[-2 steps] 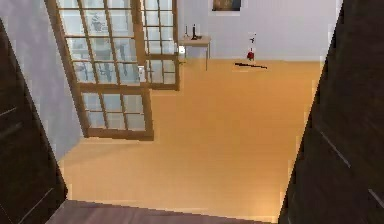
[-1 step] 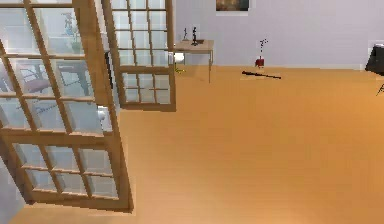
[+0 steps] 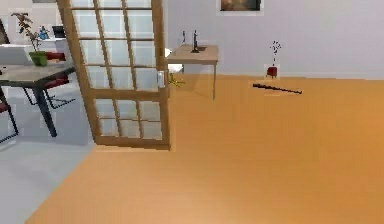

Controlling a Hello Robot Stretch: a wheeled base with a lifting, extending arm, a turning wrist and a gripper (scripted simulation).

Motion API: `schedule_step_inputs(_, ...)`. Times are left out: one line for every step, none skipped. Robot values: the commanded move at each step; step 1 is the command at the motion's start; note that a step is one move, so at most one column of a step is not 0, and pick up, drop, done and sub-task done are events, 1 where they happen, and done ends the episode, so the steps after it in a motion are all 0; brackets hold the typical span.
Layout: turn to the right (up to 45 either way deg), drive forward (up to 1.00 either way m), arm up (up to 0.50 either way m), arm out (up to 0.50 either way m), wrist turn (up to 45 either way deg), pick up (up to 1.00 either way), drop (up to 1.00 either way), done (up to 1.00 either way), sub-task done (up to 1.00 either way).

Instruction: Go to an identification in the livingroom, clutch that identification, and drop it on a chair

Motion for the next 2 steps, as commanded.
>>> schedule_step_inputs(3.0, 0.0, 0.0, 0.0, 0.0, 0.0, 0.0, 0.0, 0.0)
schedule_step_inputs(0.0, 0.4, 0.0, 0.0, 0.0, 0.0, 0.0, 0.0, 0.0)
